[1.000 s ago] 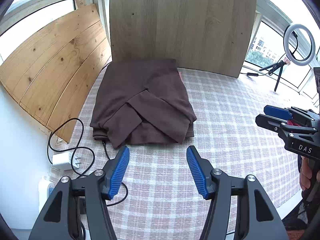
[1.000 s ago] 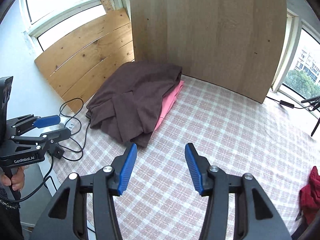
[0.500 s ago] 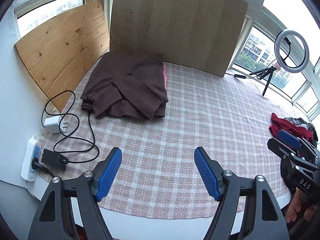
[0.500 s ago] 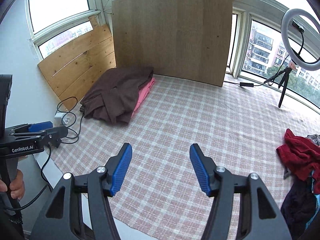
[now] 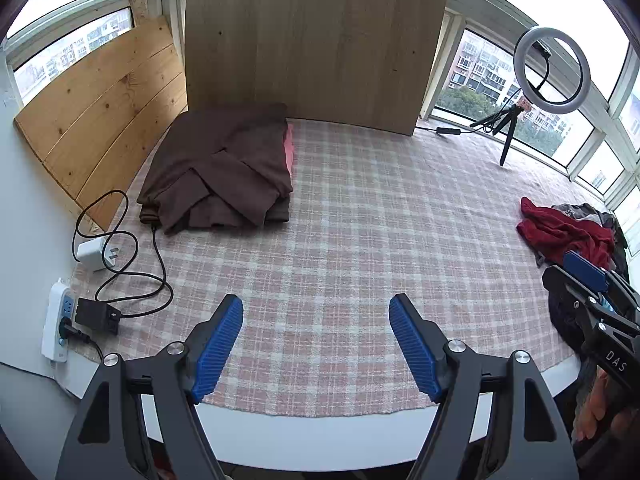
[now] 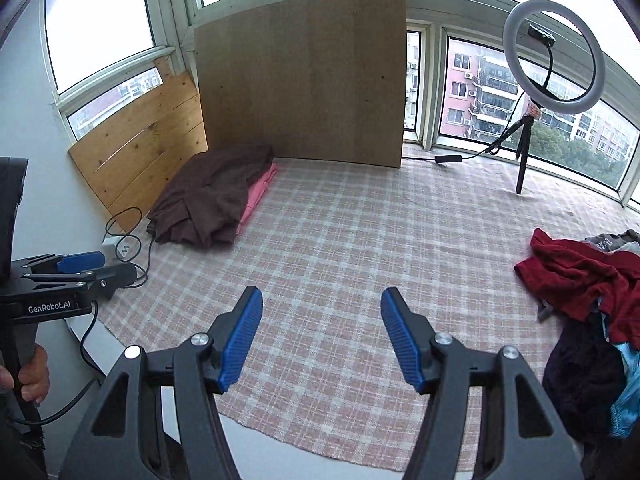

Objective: Fold clothes

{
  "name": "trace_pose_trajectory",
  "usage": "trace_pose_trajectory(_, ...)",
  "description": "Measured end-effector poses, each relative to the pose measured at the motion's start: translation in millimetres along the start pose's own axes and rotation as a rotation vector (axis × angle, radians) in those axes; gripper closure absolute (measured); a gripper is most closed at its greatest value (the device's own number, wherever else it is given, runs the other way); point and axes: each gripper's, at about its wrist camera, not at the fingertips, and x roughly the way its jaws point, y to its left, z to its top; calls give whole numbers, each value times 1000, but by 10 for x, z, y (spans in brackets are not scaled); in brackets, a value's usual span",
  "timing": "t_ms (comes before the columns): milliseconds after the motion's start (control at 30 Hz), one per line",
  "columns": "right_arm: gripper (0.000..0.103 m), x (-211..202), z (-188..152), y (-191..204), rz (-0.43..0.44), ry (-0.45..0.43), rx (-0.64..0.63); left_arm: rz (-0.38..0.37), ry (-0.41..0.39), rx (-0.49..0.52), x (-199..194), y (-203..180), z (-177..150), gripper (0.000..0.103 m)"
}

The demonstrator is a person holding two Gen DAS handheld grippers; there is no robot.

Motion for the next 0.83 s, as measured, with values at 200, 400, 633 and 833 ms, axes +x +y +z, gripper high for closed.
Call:
trace_pose_trajectory(200,42,-29,-34,-33,-5,4,4,-17,-21,0,-87,-35,-7,29)
trace_pose_trajectory(400,42,5,-32,-22,-4,11,-14,2,-35,-13,-118,-14,7,27)
trace_pose_trajectory(633,42,97,-46,-36,4,32,-20,56,-83,0,-138,-1,31,27)
trace_pose_trajectory(833,42,182,-16,-71,-3,48,-22,51,-101,-21,-117,35,62,27)
